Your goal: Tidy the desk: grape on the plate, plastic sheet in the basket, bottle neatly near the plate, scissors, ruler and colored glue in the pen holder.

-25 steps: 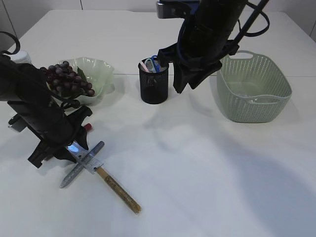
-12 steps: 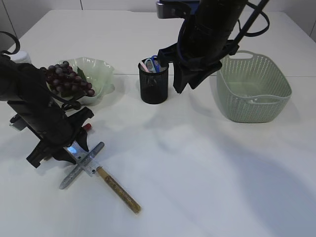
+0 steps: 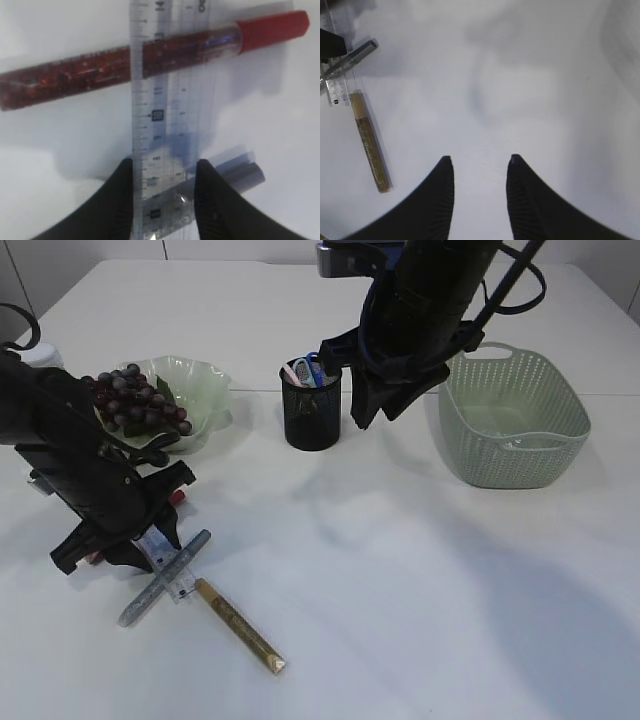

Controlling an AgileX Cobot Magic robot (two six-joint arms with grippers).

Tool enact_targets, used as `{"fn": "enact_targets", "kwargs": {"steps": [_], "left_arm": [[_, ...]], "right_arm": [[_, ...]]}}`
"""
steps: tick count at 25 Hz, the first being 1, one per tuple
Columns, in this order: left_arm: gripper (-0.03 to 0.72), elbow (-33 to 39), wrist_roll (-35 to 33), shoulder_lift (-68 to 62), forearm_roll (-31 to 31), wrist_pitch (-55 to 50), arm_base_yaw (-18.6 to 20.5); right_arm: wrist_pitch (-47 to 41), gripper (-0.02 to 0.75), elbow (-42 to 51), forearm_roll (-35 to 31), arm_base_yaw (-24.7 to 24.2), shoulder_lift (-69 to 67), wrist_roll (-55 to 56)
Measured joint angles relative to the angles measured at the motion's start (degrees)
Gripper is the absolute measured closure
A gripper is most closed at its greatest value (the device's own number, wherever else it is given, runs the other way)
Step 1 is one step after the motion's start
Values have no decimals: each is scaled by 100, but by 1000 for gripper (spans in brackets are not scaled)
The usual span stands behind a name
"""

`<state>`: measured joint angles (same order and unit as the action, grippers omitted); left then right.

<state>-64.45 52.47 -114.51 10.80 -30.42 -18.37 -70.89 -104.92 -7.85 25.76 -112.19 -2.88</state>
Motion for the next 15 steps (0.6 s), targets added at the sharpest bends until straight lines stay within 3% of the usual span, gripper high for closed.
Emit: {"fn": "enact_targets", "kwargs": {"steps": [15], "left_arm": [[425,-130,-580,0,0,-354,0]], "right_arm": [[0,447,0,0,0,0,-11]]}}
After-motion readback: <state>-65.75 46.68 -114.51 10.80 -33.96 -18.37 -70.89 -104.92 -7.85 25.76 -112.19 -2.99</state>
